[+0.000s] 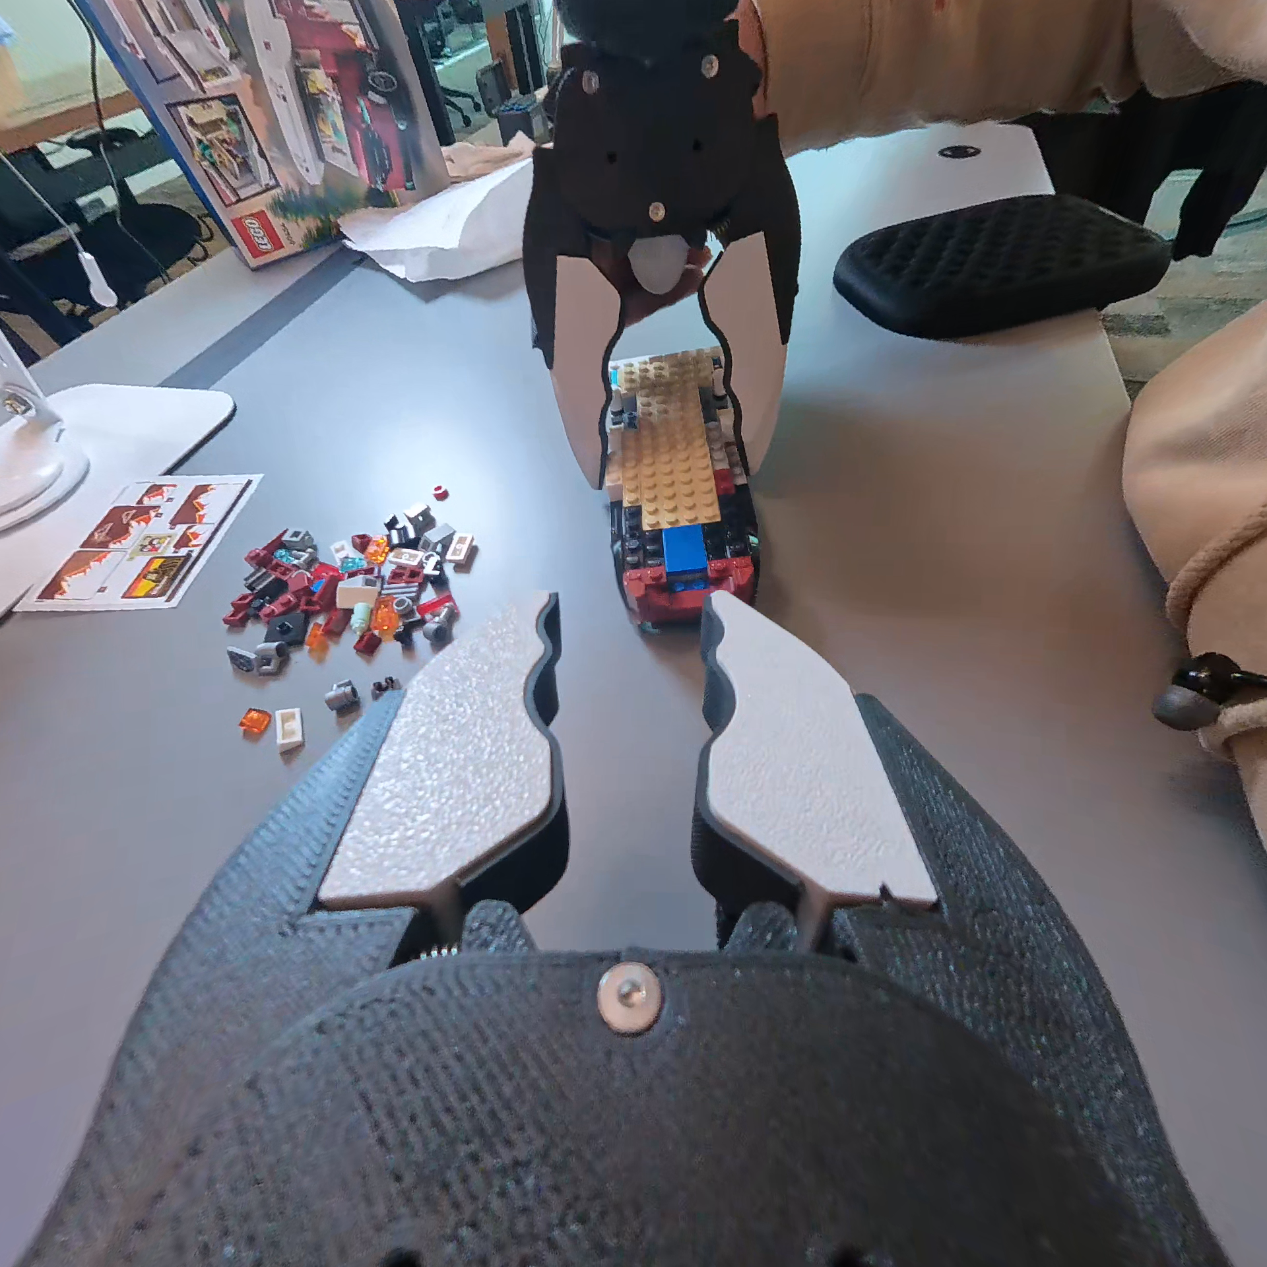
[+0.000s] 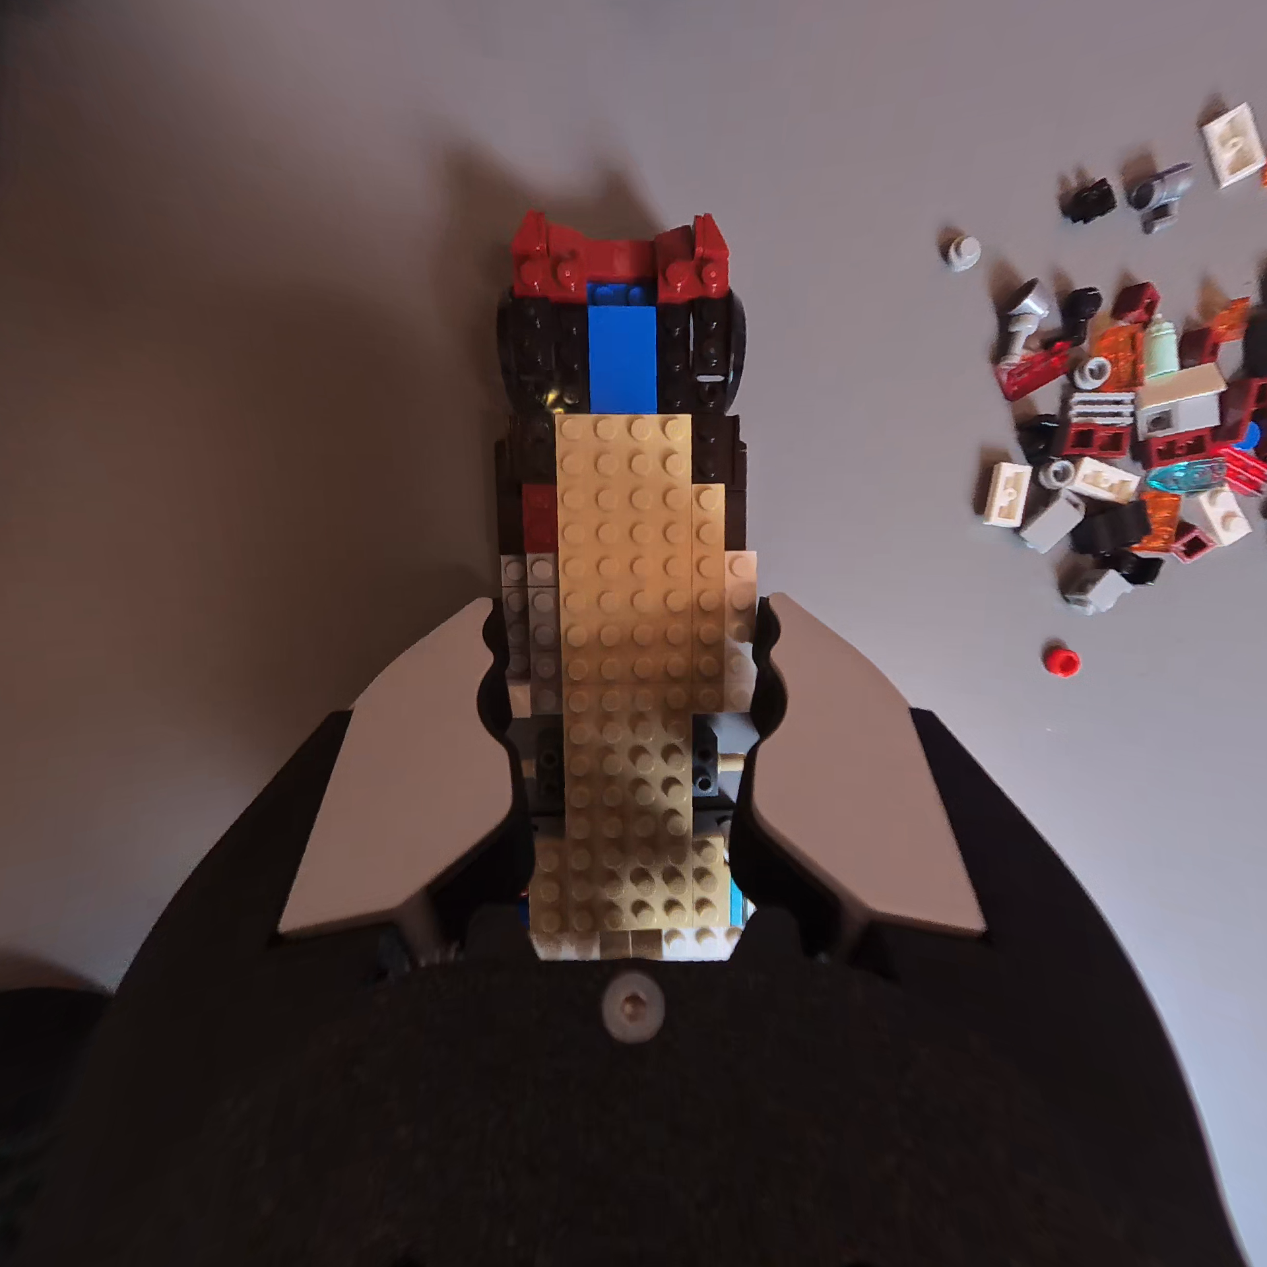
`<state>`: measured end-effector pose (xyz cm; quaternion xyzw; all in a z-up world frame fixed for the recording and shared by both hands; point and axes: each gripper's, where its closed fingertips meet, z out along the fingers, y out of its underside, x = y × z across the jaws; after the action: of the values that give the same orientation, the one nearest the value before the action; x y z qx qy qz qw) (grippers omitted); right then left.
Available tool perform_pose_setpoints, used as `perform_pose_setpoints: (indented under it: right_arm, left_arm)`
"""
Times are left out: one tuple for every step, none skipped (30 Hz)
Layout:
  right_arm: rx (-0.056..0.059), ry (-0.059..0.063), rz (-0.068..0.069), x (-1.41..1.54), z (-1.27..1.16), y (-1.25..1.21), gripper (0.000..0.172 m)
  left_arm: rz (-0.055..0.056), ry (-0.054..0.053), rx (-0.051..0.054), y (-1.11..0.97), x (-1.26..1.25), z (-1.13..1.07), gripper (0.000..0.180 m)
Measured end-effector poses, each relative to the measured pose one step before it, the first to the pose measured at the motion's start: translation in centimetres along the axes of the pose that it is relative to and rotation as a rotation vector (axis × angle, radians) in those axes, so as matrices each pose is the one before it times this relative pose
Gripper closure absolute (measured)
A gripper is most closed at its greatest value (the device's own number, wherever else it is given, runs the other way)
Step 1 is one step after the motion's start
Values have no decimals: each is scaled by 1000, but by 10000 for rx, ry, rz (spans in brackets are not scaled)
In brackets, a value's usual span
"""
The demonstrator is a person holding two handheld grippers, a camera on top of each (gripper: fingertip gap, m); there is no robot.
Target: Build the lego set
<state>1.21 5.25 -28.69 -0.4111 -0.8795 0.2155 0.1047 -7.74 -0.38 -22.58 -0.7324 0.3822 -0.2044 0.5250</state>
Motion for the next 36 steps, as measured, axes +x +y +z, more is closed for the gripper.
perform_pose_setpoints:
  right_arm:
    - [-113,107,-61,213,32,58,102]
    - [-99,68,-25,137,15,26,102]
    - [-65,15,61,44,-39,-38,102]
    - [37,-8,63,-12,-123,-173,98]
    - [125,77,39,57,-244,-260,98]
    - [111,107,49,91,-319,-226,97]
    - [31,103,44,56,-310,-79,97]
    - [-23,123,9,32,-255,19,97]
    - [-65,130,-11,4,-148,106,97]
    - [-112,114,-25,-18,-5,189,97]
    - [-187,79,-50,-67,115,310,97]
    - [-204,85,-69,-9,189,337,99]
    - [-159,58,-78,10,209,266,101]
    - [-45,-28,-23,-15,143,85,103]
    - [3,-91,40,-6,45,-44,104]
    - [-67,-48,-83,72,-10,15,104]
    - [-97,-58,-135,66,-12,52,104]
    - [-77,-81,-106,75,-6,31,105]
    - [-51,-66,-121,99,8,5,105]
    - [-54,-45,-109,139,19,6,105]
    - [-44,-22,-56,155,16,-3,105]
    - [-24,-7,-29,162,23,-9,105]
    - [-6,28,-6,189,8,11,104]
    - [25,51,46,171,15,10,104]
    - [70,79,60,146,-2,-18,104]
    - [118,137,46,123,-61,-69,104]
    - [242,129,101,43,-197,-234,105]
    - [415,80,232,-10,-399,-499,104]
    - [521,151,272,83,-579,-639,104]
    - [562,246,241,215,-715,-668,103]
    - [593,366,240,411,-807,-695,104]
    - [633,471,275,612,-860,-743,104]
    - [578,538,316,742,-836,-658,106]
    - [560,508,269,725,-800,-609,107]
    - [579,602,272,844,-751,-616,111]
    - [520,662,324,986,-659,-500,116]
  left_arm:
    - [-112,96,-62,161,136,69,141]
    - [-75,55,-46,156,74,60,141]
    - [-1,16,-60,172,41,42,141]
    - [18,15,-78,169,36,36,141]
    - [12,15,-29,104,30,25,141]
    - [-7,12,-14,69,9,26,141]
    - [-18,22,-27,77,13,41,141]
    - [-16,15,-21,69,-3,21,141]
    - [-9,-29,-5,36,-65,12,141]
    - [1,-3,-7,33,-40,23,141]
    - [-10,18,14,14,-10,19,141]
    - [-14,-5,17,0,-24,17,141]
    - [9,-5,-14,31,-12,11,141]
    - [27,-16,-11,14,-13,11,141]
    - [38,-41,13,-24,-30,-10,141]
    - [36,-31,21,-47,-16,-26,142]
    - [20,-20,28,-46,-9,-42,142]
    - [13,-63,32,-43,-88,-25,142]
    - [0,-73,29,-44,-135,-33,142]
    - [-47,-67,28,-15,-163,-30,142]
    - [-81,-81,33,-28,-207,-25,142]
    - [-88,-91,70,-84,-214,-62,143]
    - [-94,-117,118,-189,-254,-112,144]
    - [-75,-170,182,-310,-311,-183,146]
    - [-49,-162,228,-379,-295,-208,148]
    - [-41,-181,206,-351,-337,-209,149]
    - [-35,-223,161,-270,-412,-197,151]
    - [-28,-234,158,-262,-438,-193,151]
    - [-35,-250,176,-282,-462,-204,152]
    - [-55,-268,190,-320,-503,-213,153]
    - [-67,-262,241,-403,-503,-217,154]
    - [-56,-305,269,-451,-582,-234,155]
    - [-12,-335,231,-410,-619,-244,157]
    - [43,-387,198,-365,-689,-238,160]
    - [37,-416,167,-320,-741,-244,164]
    - [-1,-388,126,-242,-717,-227,168]
